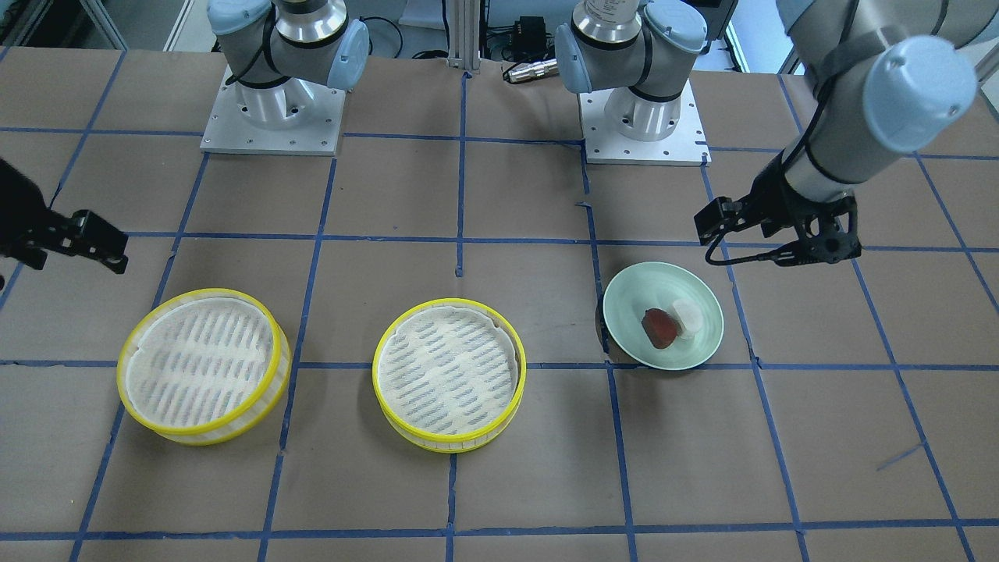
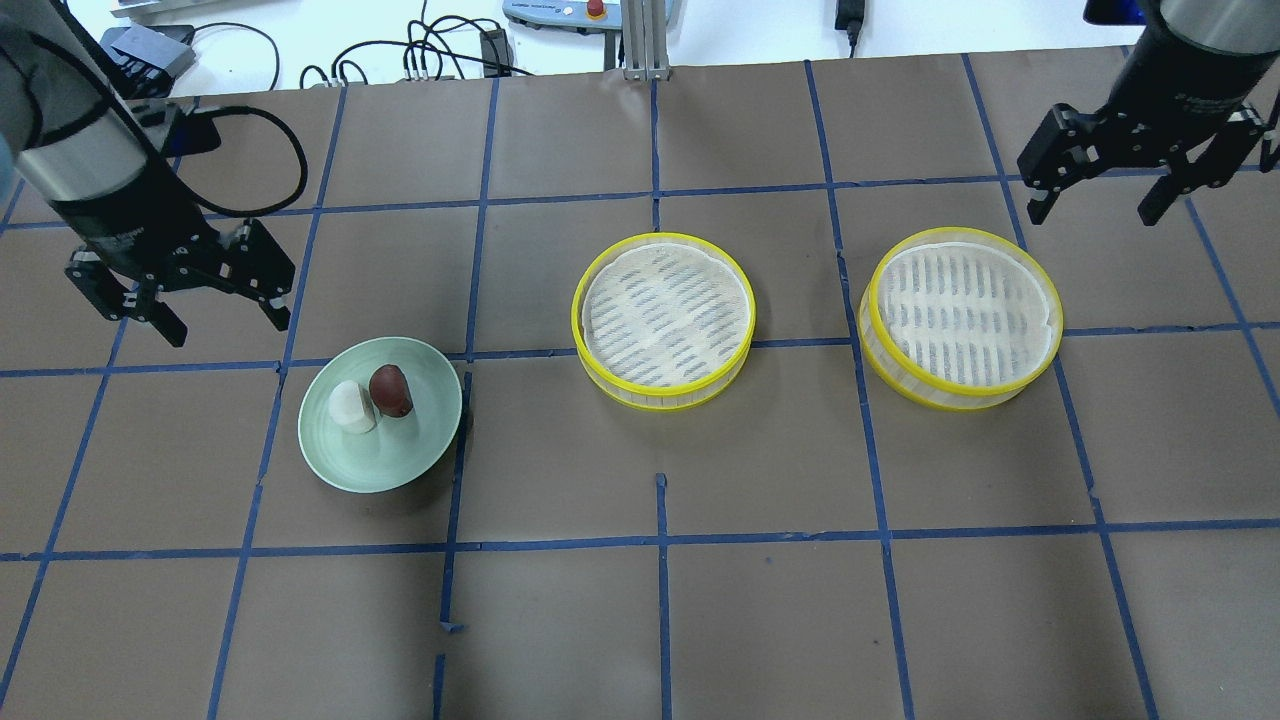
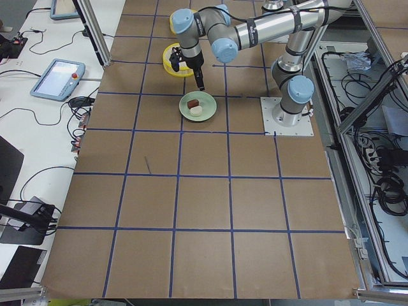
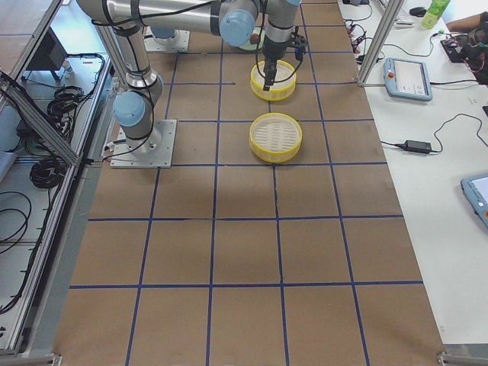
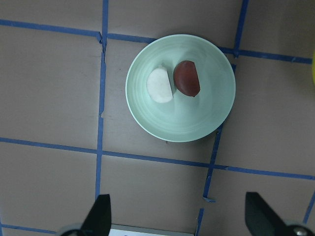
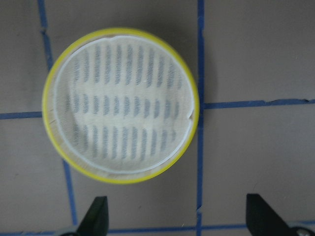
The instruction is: Stack buns with steamer
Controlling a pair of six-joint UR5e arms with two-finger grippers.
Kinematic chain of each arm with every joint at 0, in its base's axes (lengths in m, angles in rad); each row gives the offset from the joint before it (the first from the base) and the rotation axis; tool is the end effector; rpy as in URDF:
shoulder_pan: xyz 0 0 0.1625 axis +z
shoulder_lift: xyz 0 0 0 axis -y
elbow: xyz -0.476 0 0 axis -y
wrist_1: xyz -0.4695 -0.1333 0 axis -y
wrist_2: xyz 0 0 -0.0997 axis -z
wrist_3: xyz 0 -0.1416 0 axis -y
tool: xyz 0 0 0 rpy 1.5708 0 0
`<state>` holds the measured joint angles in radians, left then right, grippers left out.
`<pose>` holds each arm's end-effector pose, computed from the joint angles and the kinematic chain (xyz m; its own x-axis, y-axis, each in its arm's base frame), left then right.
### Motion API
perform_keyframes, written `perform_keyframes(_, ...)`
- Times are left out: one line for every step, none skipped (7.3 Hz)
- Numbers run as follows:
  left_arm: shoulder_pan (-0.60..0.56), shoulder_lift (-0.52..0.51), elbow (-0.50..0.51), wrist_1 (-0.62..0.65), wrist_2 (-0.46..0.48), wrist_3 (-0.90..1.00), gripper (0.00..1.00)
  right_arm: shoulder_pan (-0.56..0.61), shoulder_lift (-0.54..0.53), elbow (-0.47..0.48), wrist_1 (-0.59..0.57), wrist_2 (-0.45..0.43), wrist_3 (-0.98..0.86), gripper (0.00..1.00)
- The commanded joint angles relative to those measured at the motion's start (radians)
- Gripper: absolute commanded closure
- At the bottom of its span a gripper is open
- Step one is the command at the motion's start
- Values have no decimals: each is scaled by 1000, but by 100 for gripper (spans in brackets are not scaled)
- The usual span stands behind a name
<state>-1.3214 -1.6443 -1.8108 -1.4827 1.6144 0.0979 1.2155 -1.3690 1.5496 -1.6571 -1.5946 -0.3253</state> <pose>0.0118 -0.5616 0.3323 -0.9894 -0.1437 -0.0204 -0.1446 0.9632 0.2266 -0.1019 -0.6482 0.3942 -0.9995 0.0292 -0.0076 0.0284 0.9949 0.0968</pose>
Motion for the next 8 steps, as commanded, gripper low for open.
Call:
perform_keyframes(1, -121, -106, 218, -2, 2, 7, -80, 146, 50, -217, 2, -119, 3)
perform_keyframes(1, -177, -108, 278, -16, 6, 10, -80, 172, 108, -327, 5, -120, 3)
perform_keyframes(1, -215, -110, 283, -19, 11, 11, -80, 186, 159, -396, 2, -118, 2)
perform_keyframes(2, -232, -105, 285, -18, 11, 11, -65, 194, 167, -418, 5, -107, 2)
perform_keyframes(2, -236, -108, 285, -19, 11, 11, -57, 209, 179, -415, 15, -88, 2)
perform_keyframes(2, -239, -110, 285, -19, 11, 18, -56, 221, 217, -420, 12, -71, 8)
perform_keyframes(2, -239, -110, 283, -16, 28, 43, -56, 222, 236, -431, 12, -72, 14)
perform_keyframes(2, -239, -102, 282, -10, 64, 68, -56, 222, 236, -426, 13, -72, 72)
